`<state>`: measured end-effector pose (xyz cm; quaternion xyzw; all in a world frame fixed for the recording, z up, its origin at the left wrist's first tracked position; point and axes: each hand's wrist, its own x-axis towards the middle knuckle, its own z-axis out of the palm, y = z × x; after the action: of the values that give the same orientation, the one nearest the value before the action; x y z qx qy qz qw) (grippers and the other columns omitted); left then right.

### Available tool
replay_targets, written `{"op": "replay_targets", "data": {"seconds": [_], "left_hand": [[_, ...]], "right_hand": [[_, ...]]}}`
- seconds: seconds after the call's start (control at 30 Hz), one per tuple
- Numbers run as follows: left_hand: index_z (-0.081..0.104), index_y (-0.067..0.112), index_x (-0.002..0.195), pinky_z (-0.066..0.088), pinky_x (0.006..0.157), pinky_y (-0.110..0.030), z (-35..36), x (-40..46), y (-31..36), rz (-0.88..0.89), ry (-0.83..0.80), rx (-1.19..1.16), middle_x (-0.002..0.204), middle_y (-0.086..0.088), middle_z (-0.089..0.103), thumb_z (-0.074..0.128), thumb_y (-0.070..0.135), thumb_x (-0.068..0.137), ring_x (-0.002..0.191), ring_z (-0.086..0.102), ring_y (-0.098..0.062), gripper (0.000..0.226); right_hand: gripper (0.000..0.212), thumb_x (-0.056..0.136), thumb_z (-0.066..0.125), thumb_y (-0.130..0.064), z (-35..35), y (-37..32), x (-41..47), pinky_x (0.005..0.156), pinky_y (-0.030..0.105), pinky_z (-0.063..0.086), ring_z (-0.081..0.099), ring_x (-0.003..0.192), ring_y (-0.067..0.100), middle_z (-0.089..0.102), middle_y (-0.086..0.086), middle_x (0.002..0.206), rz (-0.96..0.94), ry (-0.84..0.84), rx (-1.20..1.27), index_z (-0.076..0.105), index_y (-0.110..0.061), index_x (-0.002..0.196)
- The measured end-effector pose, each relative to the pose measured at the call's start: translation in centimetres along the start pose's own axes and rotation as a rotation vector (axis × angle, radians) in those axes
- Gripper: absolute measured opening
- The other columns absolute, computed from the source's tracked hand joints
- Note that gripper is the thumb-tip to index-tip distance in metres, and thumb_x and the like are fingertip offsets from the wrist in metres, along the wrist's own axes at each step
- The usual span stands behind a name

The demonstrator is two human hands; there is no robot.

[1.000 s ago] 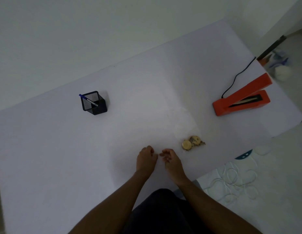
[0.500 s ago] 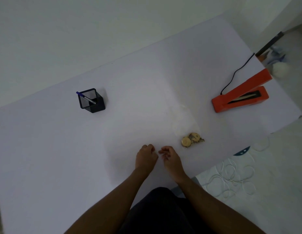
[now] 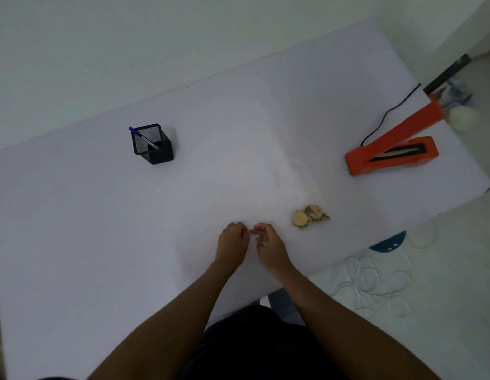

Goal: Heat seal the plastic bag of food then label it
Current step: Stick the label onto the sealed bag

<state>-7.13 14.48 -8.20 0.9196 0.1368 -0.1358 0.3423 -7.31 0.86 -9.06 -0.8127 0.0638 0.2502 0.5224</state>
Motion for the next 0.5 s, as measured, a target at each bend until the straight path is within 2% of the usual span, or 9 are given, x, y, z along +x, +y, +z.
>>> {"op": "replay_targets", "data": {"seconds": [0.1, 0.23, 0.4, 0.5], "left_hand": [[0.059, 0.007, 0.08, 0.033, 0.054, -0.018, -0.3, 0.2, 0.0, -0.042, -0.019, -0.051, 0.073, -0.002, 0.057, 0.056, 0.018, 0.095, 0.063, 0.048, -0.012, 0.019], [0.058, 0.01, 0.082, 0.034, 0.055, -0.016, -0.9, 0.8, -0.6, -0.041, -0.089, -0.086, 0.073, 0.001, 0.056, 0.058, 0.018, 0.095, 0.064, 0.049, -0.012, 0.016], [0.063, 0.009, 0.089, 0.037, 0.06, -0.011, -1.4, 1.2, -1.2, -0.022, -0.131, -0.108, 0.08, 0.0, 0.061, 0.058, 0.014, 0.095, 0.071, 0.054, -0.013, 0.009], [0.063, 0.012, 0.088, 0.037, 0.062, -0.01, -1.5, 1.2, -1.4, -0.009, -0.153, -0.135, 0.08, 0.001, 0.062, 0.059, 0.015, 0.095, 0.072, 0.054, -0.011, 0.008]], "right_hand": [[0.036, 0.096, 0.047, -0.001, 0.3, -0.2, 0.0, 0.103, 0.028, 0.046, 0.058, 0.119, 0.012, 0.065, -0.002, 0.126, -0.006, -0.031, -0.026, 0.053, -0.019, 0.127], [0.039, 0.095, 0.046, 0.002, 0.4, -0.2, 0.0, 0.1, 0.023, 0.045, 0.057, 0.119, 0.009, 0.064, -0.003, 0.127, 0.007, -0.052, -0.013, 0.052, -0.018, 0.128], [0.037, 0.093, 0.047, 0.003, 0.6, -0.4, 0.4, 0.101, 0.029, 0.047, 0.059, 0.113, 0.01, 0.067, -0.01, 0.116, 0.091, -0.009, 0.115, 0.054, -0.016, 0.124], [0.035, 0.093, 0.048, 0.001, 0.7, -0.6, 0.6, 0.091, 0.033, 0.051, 0.065, 0.108, 0.016, 0.072, -0.01, 0.112, 0.169, -0.011, 0.263, 0.057, -0.021, 0.119]]}}
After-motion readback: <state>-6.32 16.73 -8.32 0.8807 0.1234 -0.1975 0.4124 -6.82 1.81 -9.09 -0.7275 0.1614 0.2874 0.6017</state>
